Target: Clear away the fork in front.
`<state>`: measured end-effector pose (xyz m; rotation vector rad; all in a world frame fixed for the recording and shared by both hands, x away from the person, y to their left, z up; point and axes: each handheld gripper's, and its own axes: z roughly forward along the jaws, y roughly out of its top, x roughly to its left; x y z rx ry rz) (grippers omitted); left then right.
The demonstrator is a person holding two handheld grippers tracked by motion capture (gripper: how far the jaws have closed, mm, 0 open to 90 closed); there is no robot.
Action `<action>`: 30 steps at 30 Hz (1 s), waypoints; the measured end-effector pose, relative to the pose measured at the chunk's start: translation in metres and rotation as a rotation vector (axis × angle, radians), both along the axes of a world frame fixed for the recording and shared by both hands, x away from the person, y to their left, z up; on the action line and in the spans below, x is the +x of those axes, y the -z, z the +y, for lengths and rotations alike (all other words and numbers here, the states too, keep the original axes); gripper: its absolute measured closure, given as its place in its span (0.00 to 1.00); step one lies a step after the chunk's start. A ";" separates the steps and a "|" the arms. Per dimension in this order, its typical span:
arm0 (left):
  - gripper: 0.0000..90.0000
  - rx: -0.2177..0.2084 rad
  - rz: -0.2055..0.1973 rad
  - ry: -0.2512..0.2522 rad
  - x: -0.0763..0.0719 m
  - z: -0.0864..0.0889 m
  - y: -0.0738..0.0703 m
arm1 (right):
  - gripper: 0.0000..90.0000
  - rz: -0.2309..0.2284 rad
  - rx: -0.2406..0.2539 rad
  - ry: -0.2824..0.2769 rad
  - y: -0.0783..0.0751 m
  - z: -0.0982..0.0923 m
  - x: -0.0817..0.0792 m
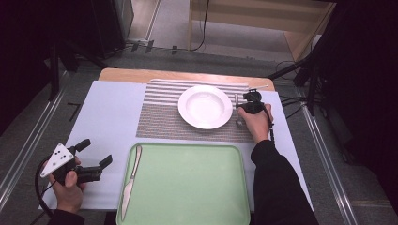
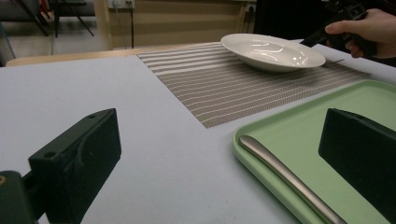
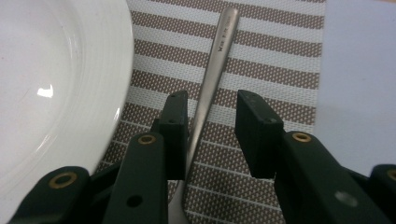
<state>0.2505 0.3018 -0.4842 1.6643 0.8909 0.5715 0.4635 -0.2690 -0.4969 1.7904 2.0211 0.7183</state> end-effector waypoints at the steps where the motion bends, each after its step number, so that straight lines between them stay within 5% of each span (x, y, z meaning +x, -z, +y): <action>1: 0.00 0.001 0.000 0.000 0.000 0.000 0.000 | 0.72 0.007 0.002 0.005 0.001 0.001 0.001; 5: 0.00 0.012 0.004 -0.001 0.000 0.000 0.000 | 0.78 0.047 -0.008 0.007 0.003 0.005 0.003; 13: 0.00 0.015 0.004 -0.001 0.000 -0.001 0.000 | 0.89 0.040 -0.110 0.023 0.003 0.021 0.003; 19: 0.00 0.017 0.003 -0.004 0.000 -0.001 0.000 | 0.92 0.054 -0.056 0.059 0.002 0.018 0.004; 22: 0.00 0.016 0.001 0.000 0.001 -0.001 0.000 | 0.92 0.076 0.008 0.090 0.001 0.013 0.003; 30: 0.00 0.014 0.004 -0.003 0.001 -0.002 0.000 | 0.92 0.086 0.016 0.070 -0.001 0.007 0.001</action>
